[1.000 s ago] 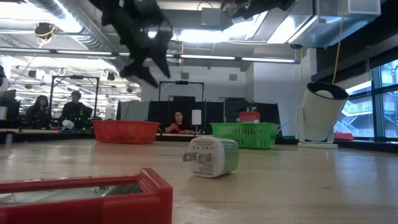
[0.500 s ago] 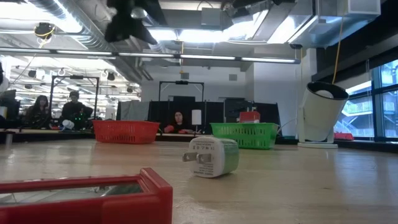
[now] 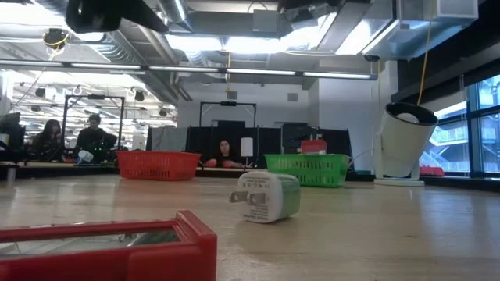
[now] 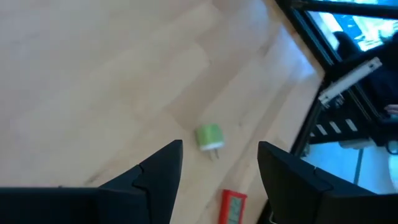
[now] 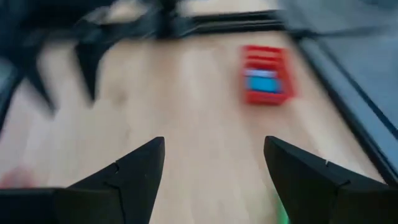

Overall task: Pick & Place Office items
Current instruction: Put the green charger adapter into the green bin

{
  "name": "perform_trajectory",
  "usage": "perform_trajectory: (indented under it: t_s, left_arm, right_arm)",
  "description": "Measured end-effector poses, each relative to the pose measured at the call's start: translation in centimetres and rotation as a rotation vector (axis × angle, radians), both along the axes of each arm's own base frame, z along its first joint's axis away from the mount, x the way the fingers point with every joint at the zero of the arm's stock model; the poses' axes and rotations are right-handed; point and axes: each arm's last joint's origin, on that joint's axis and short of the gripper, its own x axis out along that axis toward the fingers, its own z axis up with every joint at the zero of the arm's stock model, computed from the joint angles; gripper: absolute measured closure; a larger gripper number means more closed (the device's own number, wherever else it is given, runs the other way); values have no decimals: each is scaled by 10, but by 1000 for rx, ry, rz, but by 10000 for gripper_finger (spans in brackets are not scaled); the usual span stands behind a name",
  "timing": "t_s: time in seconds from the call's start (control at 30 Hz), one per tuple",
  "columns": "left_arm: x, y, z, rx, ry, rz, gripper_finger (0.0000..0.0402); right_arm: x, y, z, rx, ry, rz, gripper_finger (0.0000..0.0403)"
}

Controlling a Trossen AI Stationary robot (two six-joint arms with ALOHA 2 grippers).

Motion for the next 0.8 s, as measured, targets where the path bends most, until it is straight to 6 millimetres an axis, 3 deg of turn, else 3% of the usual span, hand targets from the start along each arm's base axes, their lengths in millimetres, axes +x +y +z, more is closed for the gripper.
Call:
perform_trajectory:
  t_s: [0.17,0.23,0.57,0.8]
  left_arm:
    - [2,-22,-19,-20,22,21,198]
    - [2,-28,-26,-41,38,37,200]
    - [-9,-44,-37,-142,120,69,206]
    - [-21,-53,-40,-147,156,76,215]
  right_arm:
    - [9,16,-16,-12,124,503,126]
    - [14,22,-25,16,146,624,126]
    - [53,41,-102,-47,314,1018,126]
    - [72,59,-146,-53,347,1097,126]
